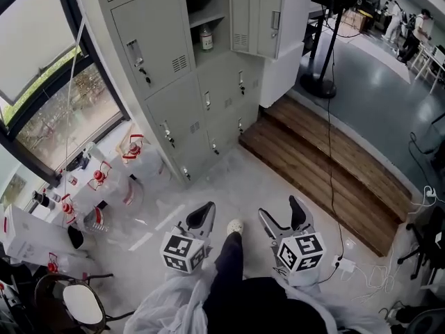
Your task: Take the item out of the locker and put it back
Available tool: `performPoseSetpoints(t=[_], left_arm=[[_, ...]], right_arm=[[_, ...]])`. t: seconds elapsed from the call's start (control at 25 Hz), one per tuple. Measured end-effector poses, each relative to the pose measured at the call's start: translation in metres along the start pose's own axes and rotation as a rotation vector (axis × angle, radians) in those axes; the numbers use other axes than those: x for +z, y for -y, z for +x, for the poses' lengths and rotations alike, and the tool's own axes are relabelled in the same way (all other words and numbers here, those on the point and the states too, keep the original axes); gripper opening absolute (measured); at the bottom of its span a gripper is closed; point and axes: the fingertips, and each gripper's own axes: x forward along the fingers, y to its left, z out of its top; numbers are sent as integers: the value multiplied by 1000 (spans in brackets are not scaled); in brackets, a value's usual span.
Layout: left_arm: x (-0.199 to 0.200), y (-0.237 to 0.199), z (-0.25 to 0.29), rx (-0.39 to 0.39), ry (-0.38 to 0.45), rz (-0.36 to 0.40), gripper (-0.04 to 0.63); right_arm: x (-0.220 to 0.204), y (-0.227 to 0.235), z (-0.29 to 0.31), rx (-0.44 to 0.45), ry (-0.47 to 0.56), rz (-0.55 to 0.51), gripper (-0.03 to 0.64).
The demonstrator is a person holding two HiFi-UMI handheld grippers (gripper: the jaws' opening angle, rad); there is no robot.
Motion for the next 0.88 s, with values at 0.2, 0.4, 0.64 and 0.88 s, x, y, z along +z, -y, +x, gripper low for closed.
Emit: performPoseSetpoints(t=[0.2, 0.4, 0.64, 0.88], left_arm=[[20, -23, 45, -16, -11, 8, 9], [43, -51, 83, -25, -8, 4, 9], [66, -86, 127, -28, -1, 11, 8], [88, -123, 168, -17, 30, 29, 9]], right_arm=[[17, 25, 41, -5, -8, 10, 396], [42, 40, 87, 0, -5, 16, 396], [62, 56, 139, 20, -14, 10, 394], [83, 76, 189, 24, 5, -6, 396]])
